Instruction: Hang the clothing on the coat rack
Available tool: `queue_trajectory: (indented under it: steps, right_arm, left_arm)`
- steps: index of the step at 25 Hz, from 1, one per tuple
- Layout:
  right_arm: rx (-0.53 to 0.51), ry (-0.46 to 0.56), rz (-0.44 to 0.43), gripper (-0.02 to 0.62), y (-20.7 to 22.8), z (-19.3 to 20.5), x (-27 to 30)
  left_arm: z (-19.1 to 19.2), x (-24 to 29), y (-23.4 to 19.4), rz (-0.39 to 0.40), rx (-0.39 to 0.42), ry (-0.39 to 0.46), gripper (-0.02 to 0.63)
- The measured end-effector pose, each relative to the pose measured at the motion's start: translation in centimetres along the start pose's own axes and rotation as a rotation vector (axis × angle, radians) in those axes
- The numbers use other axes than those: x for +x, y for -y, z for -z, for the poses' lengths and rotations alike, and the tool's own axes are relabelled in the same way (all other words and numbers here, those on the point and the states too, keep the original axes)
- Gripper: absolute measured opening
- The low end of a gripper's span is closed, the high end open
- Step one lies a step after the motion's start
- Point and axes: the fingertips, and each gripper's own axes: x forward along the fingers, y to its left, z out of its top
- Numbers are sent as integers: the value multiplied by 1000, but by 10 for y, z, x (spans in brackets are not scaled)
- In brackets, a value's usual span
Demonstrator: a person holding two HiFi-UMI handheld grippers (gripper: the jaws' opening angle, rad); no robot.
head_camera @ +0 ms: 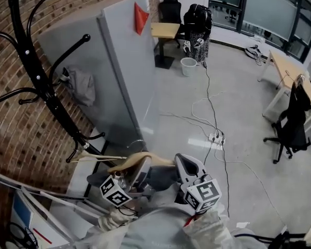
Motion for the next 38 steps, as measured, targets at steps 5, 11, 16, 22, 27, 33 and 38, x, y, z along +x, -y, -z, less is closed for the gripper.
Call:
queue_trajectory:
  steps: [5, 11, 16, 22, 27, 33, 38]
  right_arm:
    - [-19, -21, -156, 25, 1, -11, 59]
    - [-31, -61, -371, 25, -7, -16, 122]
    - [-38, -89, -541, 25, -21, -18, 160]
    - [-59, -125, -817, 25, -66, -19, 187]
    - [-72, -142, -932, 25, -82, -14, 193]
    - [-67, -167, -1059, 25, -95, -4, 197]
    - [-83, -173, -1150, 25, -102, -4, 197]
  left_arm:
    - [-22, 2, -36, -111, 77, 58, 107]
    - [-44, -2, -67, -266, 187, 145, 107]
    - [-59, -7, -81, -387, 263, 228, 107]
    - [-82, -34, -79, -585, 378, 387, 107]
    - [-83, -50, -78, -672, 410, 463, 109]
    - [-81, -56, -76, -765, 482, 513, 109]
    - [-78, -56, -74, -821, 538, 539, 109]
